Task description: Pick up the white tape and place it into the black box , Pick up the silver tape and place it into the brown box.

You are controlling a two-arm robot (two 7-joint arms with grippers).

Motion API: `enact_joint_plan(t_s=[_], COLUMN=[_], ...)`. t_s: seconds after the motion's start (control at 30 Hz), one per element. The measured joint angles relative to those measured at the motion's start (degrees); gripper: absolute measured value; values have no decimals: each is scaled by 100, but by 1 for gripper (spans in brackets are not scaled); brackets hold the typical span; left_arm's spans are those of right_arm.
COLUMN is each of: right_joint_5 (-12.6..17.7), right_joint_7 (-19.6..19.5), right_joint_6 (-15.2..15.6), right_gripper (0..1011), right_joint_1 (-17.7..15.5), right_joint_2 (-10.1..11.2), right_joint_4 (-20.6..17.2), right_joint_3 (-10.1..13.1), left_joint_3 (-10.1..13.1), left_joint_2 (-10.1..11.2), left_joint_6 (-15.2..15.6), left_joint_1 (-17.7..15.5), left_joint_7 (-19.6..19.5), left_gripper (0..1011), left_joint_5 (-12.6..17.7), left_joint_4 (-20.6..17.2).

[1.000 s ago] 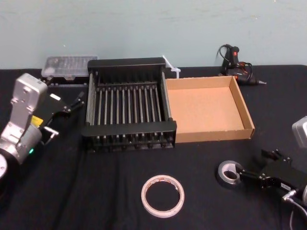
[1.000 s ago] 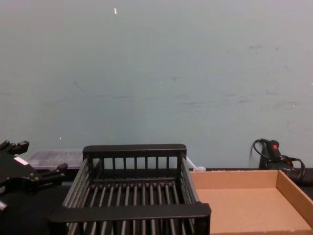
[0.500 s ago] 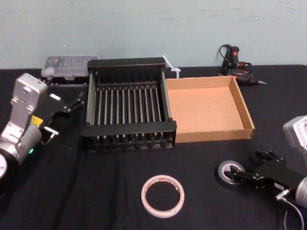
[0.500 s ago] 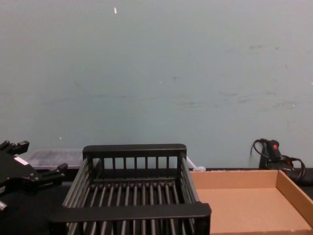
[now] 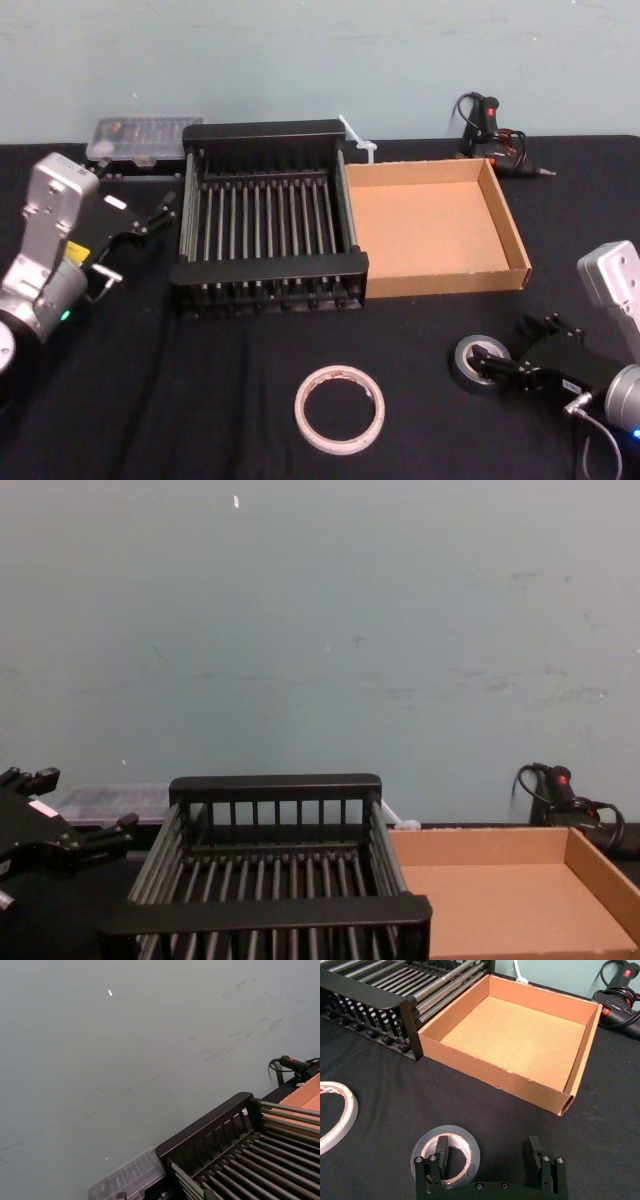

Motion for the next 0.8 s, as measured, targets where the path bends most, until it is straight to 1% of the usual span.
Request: enact_joint_plan(t_s=[0.23, 0.63, 0.73, 0.8], right_joint_5=[-103, -98, -96, -92], right_joint_7=[30, 24, 22, 21], right_joint_6=[-5, -12, -12, -14], right_gripper=[1002, 1002, 960, 905], right_joint_1=[35, 33, 32, 31], right_joint_2=[-81, -65, -64, -63], right_joint_4=[81, 70, 68, 65], right_joint_3=[-4, 0, 0, 0], left_joint_3=[0, 0, 0, 0], left_joint_2=[0, 0, 0, 0], left_joint_6=[0, 0, 0, 0], left_joint_1=[0, 0, 0, 0], left_joint_7=[0, 0, 0, 0], left_gripper=[1001, 1001, 1002, 1001], left_joint_5=[0, 0, 0, 0], left_joint_4=[0, 0, 0, 0])
